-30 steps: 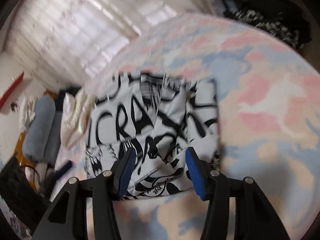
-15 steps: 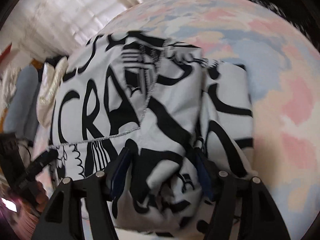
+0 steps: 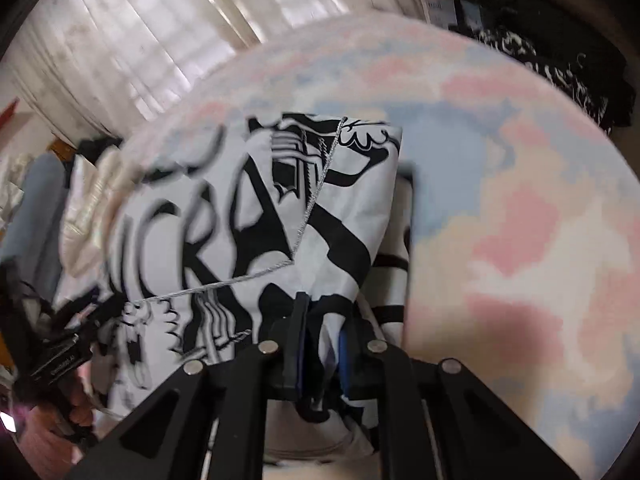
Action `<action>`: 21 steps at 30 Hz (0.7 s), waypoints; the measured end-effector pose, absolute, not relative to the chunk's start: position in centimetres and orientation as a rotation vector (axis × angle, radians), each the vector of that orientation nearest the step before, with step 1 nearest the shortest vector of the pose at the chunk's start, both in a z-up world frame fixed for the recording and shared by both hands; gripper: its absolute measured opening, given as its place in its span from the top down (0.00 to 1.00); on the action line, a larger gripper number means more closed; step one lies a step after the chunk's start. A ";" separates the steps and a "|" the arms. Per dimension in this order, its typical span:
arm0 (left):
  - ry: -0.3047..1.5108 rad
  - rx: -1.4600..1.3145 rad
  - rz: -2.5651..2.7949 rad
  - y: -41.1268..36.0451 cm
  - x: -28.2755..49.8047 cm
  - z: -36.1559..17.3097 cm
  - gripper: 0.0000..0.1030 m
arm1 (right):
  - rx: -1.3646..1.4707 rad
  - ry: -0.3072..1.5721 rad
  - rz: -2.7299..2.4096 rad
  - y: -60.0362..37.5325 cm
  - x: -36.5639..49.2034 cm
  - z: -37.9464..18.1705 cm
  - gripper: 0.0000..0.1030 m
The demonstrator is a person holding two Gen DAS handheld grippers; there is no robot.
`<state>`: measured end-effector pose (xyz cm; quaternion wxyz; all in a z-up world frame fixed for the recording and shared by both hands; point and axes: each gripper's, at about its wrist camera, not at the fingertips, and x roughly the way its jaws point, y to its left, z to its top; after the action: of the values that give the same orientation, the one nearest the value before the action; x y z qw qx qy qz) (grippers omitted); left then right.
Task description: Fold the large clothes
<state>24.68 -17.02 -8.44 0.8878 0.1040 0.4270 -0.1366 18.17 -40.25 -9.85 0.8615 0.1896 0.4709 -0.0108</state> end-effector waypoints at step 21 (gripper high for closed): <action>0.858 0.141 -0.223 -18.2 34.3 -4.8 0.27 | 0.467 0.905 0.041 -36.3 28.7 -5.2 0.58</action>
<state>34.30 -18.20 -4.78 0.9010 0.0679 0.4147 -0.1078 28.73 -36.31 -5.21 0.8729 0.2237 0.4331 0.0198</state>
